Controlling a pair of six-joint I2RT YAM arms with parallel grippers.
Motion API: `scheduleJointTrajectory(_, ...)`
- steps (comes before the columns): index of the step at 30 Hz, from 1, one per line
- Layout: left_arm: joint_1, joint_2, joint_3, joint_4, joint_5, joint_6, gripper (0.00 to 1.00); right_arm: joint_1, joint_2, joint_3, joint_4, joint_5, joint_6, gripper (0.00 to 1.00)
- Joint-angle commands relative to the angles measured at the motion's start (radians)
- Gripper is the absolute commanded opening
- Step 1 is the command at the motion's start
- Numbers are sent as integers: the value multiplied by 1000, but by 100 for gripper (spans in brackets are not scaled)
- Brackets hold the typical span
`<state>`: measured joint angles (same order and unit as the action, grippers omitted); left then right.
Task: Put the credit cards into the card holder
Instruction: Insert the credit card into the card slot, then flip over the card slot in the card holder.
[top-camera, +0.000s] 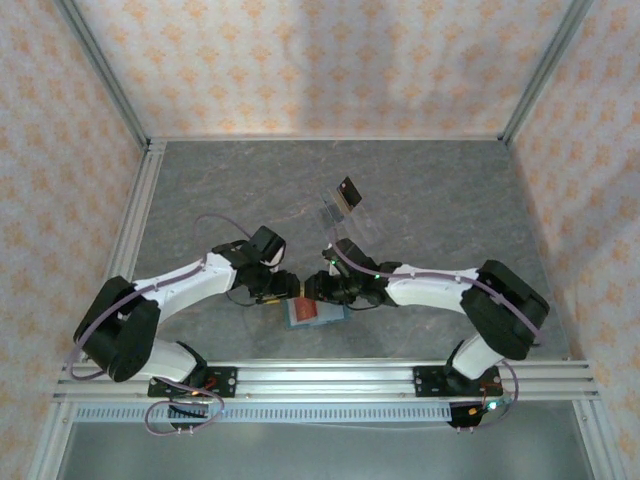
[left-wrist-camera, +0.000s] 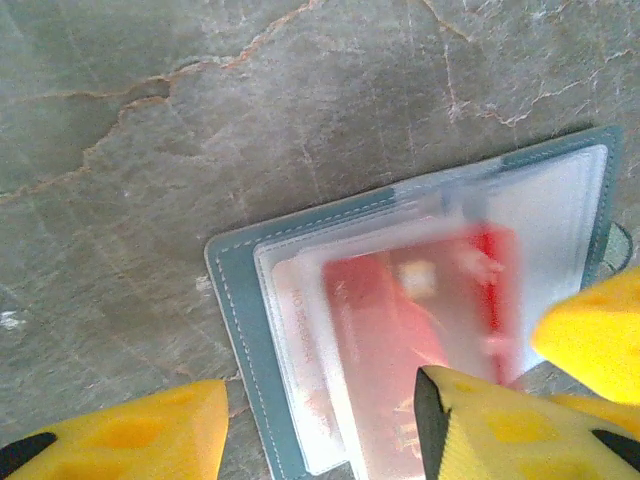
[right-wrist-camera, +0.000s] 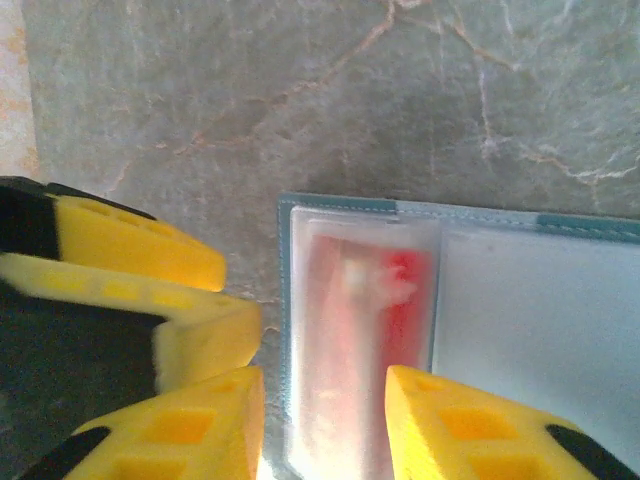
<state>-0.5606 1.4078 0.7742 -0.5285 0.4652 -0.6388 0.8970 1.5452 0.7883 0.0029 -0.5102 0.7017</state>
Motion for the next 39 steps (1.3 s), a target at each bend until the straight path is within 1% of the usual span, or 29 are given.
scheduleJointTrajectory(1,9,-25,-20,-34,10,-11,54,6,-54,81,-222,103,-99,40)
scheduleJointTrajectory(4,9,-28,-28,-27,12,-15,54,6,-42,149,-344,153,-159,40)
scheduleJointTrajectory(8,8,-29,-39,-14,17,-22,54,5,15,217,-437,183,-213,40)
scheduleJointTrajectory(10,8,-27,-44,-9,19,-24,54,5,59,261,-490,203,-247,38)
scheduleJointTrajectory(12,8,-26,-49,-8,17,-24,54,5,116,316,-561,232,-279,34)
scheduleJointTrajectory(14,7,-27,-53,-5,16,-24,54,5,153,348,-593,245,-304,32)
scheduleJointTrajectory(19,8,-27,-55,-3,13,-27,54,5,219,385,-634,291,-336,30)
scheduleJointTrajectory(25,7,-17,-50,3,13,-26,54,5,264,391,-638,311,-347,32)
scheduleJointTrajectory(33,7,1,-42,7,16,-19,54,13,303,348,-611,325,-332,32)
scheduleJointTrajectory(39,7,29,-40,15,21,-15,54,48,318,325,-612,383,-312,25)
